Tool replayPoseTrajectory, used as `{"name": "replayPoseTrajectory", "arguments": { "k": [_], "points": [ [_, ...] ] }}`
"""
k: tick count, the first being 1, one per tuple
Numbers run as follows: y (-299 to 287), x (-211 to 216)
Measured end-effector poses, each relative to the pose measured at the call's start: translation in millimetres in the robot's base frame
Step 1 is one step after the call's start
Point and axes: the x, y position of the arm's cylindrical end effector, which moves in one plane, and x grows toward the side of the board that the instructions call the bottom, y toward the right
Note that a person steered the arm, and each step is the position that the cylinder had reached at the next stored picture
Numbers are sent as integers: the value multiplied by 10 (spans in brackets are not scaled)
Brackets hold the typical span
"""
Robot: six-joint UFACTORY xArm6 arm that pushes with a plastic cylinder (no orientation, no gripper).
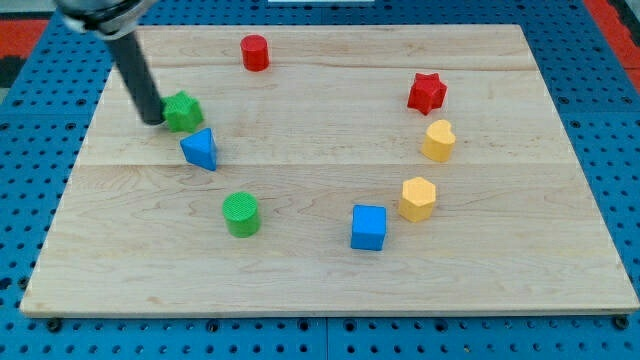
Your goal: Push red circle a bit down
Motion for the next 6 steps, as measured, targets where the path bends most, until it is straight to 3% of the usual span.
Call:
{"name": "replayPoseTrajectory", "arguments": {
  "k": [1, 2, 4, 6],
  "points": [
    [-28, -259],
    [-595, -679],
    [428, -1646],
    [1147, -1598]
  ]
}}
